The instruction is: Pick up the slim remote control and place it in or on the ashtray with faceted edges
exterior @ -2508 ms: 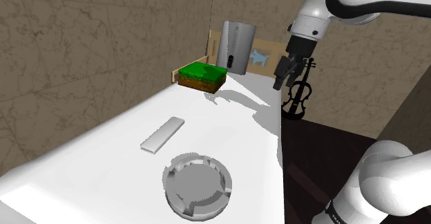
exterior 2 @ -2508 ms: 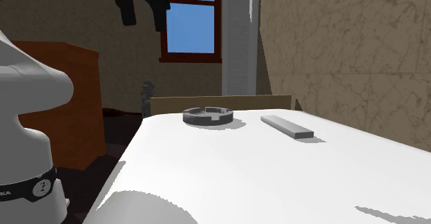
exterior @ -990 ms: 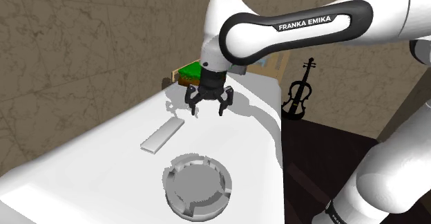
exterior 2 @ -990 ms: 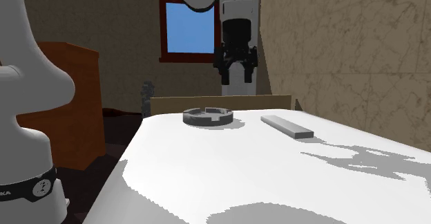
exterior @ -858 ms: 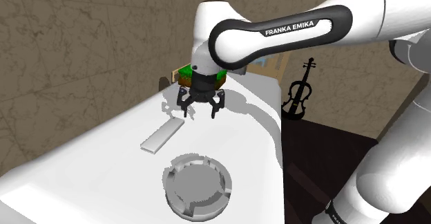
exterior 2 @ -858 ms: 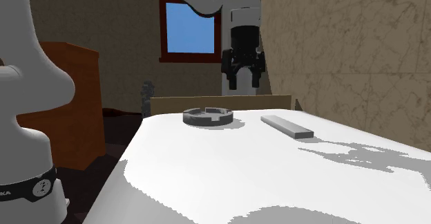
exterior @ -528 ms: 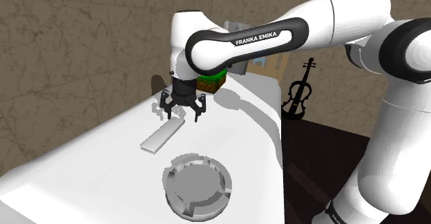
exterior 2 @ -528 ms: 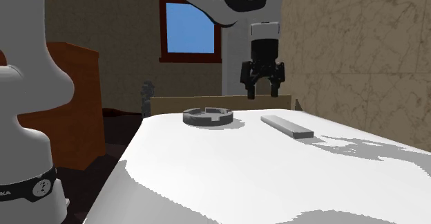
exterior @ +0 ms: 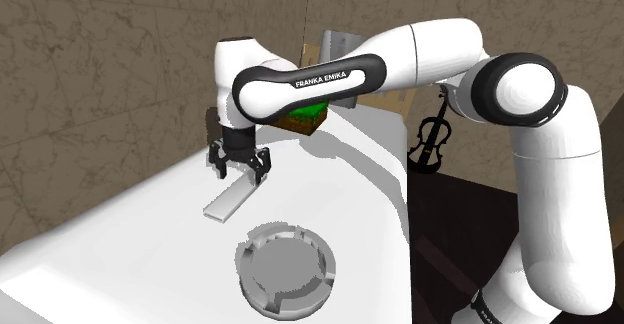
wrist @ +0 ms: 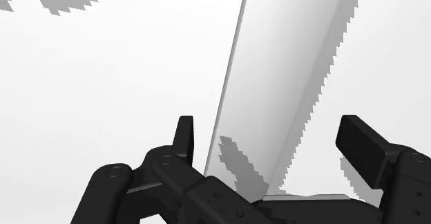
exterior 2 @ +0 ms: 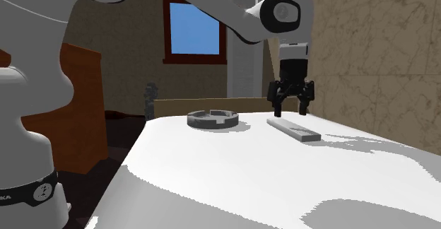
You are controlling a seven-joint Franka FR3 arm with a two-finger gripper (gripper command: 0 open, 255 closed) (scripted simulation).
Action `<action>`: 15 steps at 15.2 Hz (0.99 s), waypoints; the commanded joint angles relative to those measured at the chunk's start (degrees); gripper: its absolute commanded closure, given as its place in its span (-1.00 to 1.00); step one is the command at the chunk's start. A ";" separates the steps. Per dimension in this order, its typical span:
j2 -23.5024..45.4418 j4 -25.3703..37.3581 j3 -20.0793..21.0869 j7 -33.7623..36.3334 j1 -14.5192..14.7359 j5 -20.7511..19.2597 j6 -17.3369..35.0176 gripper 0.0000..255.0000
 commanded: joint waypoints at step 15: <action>1.75 -2.46 -0.63 0.80 0.10 -1.00 4.01 1.00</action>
